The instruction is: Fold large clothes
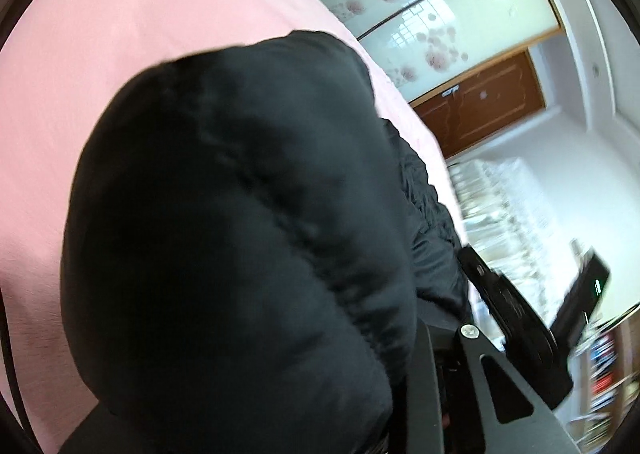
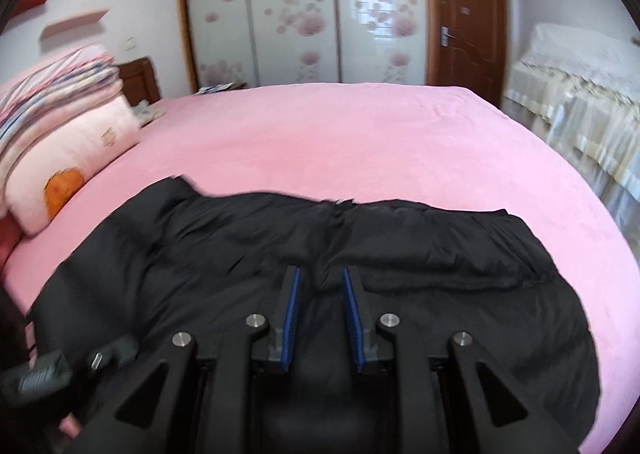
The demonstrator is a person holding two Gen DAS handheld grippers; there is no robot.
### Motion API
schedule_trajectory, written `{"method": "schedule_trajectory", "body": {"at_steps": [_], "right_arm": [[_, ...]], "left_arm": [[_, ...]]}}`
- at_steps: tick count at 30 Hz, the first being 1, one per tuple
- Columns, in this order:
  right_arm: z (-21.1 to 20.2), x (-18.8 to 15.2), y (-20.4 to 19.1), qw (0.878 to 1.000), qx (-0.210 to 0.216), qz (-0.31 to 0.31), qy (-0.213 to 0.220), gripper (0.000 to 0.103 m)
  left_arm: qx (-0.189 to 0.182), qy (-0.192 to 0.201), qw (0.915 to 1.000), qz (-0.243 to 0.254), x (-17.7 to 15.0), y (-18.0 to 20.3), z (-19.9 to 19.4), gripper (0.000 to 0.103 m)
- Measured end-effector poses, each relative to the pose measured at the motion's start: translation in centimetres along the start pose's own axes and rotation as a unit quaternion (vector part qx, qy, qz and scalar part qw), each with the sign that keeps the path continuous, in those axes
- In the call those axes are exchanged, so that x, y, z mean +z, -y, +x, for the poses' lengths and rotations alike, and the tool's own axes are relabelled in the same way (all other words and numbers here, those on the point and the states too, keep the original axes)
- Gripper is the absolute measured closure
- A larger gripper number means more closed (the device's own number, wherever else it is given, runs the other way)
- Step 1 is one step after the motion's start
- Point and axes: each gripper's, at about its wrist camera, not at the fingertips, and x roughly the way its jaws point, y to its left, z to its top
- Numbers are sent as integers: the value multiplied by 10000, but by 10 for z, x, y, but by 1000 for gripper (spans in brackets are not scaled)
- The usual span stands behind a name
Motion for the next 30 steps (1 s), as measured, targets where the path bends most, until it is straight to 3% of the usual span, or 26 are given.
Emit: {"method": "schedule_trajectory", "body": {"at_steps": [5, 10, 19, 24, 26, 30], "right_arm": [[39, -20, -3, 9991, -84, -169, -374, 85], [58, -35, 8, 9982, 64, -43, -600, 85], [73, -46, 25, 9964, 359, 216, -738, 87], [81, -44, 36, 9940, 578, 288, -882, 87], [85, -41, 41, 9928, 634, 289, -969, 87], [87, -27, 48, 9884, 780, 264, -1276, 87]], "left_arm": [[440, 274, 9952, 826, -17, 49, -12, 81], [671, 480, 9810, 1753, -45, 102, -12, 81], [929, 429, 9728, 2076, -63, 157, 3, 81], [1195, 458, 9591, 2523, -62, 174, 3, 81], [1325, 517, 9553, 2590, -57, 156, -17, 81], [1668, 705, 9461, 2684, -61, 169, -18, 81]]}}
